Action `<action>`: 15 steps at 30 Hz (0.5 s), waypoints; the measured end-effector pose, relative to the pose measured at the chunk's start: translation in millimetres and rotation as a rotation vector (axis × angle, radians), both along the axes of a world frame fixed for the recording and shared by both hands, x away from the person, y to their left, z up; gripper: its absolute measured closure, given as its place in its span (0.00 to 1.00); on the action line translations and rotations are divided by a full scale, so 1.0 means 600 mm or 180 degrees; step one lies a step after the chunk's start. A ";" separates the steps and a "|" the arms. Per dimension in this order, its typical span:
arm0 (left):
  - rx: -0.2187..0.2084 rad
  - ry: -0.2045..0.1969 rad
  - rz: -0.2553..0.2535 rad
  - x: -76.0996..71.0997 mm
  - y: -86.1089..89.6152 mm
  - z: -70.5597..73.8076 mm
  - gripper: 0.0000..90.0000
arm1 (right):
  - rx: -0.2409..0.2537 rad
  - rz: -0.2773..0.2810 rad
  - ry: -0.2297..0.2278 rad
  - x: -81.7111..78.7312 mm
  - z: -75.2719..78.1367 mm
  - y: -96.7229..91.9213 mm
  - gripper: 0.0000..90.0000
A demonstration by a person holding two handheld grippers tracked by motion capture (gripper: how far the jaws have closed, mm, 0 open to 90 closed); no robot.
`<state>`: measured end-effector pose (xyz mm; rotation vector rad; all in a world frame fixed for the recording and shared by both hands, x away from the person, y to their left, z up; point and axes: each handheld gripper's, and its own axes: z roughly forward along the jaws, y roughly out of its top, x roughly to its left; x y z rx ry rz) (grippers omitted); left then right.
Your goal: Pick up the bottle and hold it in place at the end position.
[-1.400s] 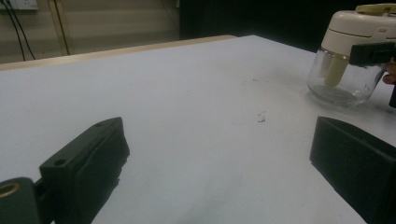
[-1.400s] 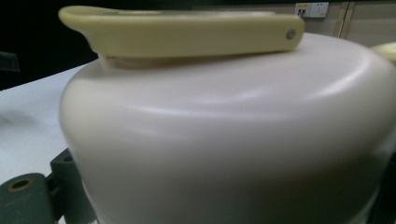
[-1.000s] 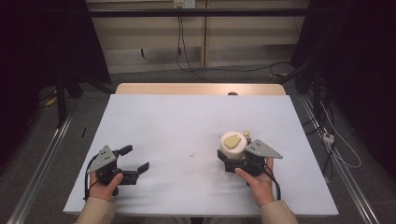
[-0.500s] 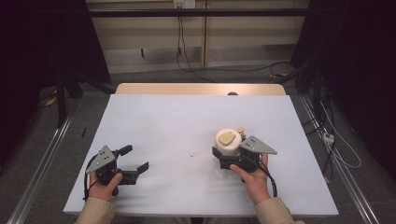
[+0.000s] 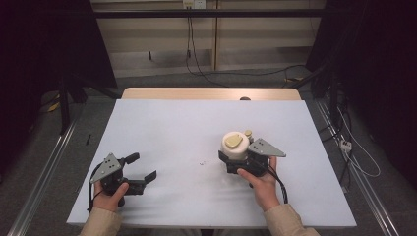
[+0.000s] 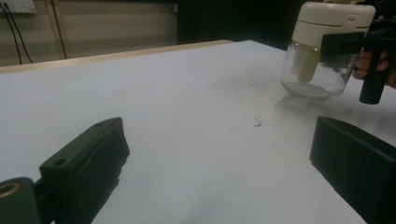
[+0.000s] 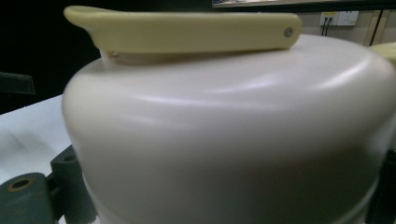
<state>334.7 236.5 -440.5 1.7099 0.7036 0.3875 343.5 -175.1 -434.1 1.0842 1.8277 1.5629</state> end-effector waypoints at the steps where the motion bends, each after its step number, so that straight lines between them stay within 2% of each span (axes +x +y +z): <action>1: 0.0005 0.0000 -0.0001 0.000 0.000 0.000 0.04 | 0.0000 0.0005 0.0001 0.001 0.000 0.001 0.07; 15: -0.0001 0.0000 -0.0007 0.000 0.000 0.000 0.04 | 0.0001 0.0027 -0.0020 0.021 0.005 0.014 0.07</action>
